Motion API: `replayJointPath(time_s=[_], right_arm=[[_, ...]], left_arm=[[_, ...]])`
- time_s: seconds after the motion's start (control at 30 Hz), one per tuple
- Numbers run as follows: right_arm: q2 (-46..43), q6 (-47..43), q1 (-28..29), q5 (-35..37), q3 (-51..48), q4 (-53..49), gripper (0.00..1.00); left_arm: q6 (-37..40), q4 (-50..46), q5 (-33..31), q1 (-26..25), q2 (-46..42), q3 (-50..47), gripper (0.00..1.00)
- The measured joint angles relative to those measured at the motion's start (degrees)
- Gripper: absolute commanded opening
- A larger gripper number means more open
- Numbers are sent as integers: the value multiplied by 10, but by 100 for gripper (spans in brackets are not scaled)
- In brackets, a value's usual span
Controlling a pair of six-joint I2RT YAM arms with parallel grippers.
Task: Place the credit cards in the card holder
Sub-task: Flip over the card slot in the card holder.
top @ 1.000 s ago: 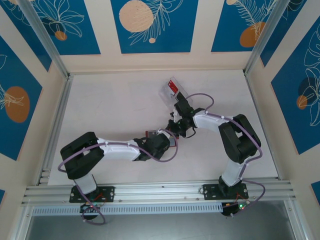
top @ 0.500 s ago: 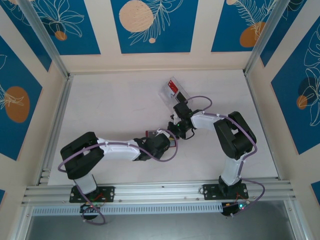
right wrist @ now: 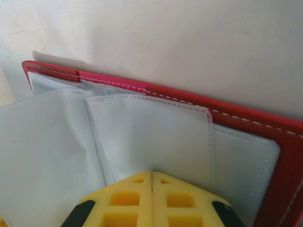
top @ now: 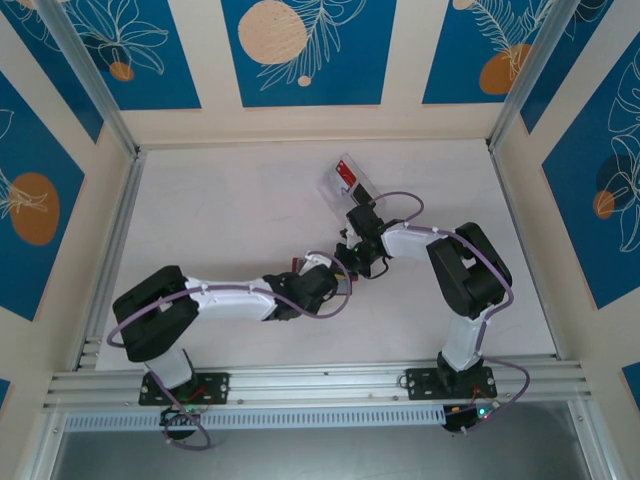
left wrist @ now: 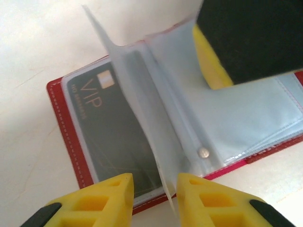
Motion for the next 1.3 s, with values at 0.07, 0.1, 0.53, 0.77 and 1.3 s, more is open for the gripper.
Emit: replayJointPath(time_s=[0.07,0.1,0.53,0.77,1.3], right_arm=[[1,0,0,-2,0,2,0],[1,0,0,-2,0,2,0],[2,-14,-1,-3,0,2,0],[-6,-38,7,23,9,-19,0],[-16,-63,41,52,92,-76,0]], left_arm=[[-8,-3,0,12,-3,-1,30],[-14,-3,1,20,-5,-3,30],[-54,-4,87,148,-57,-83,29],[-41,13,139,152,-89,-89,26],[-27,35,211,157,-48,-84,10]])
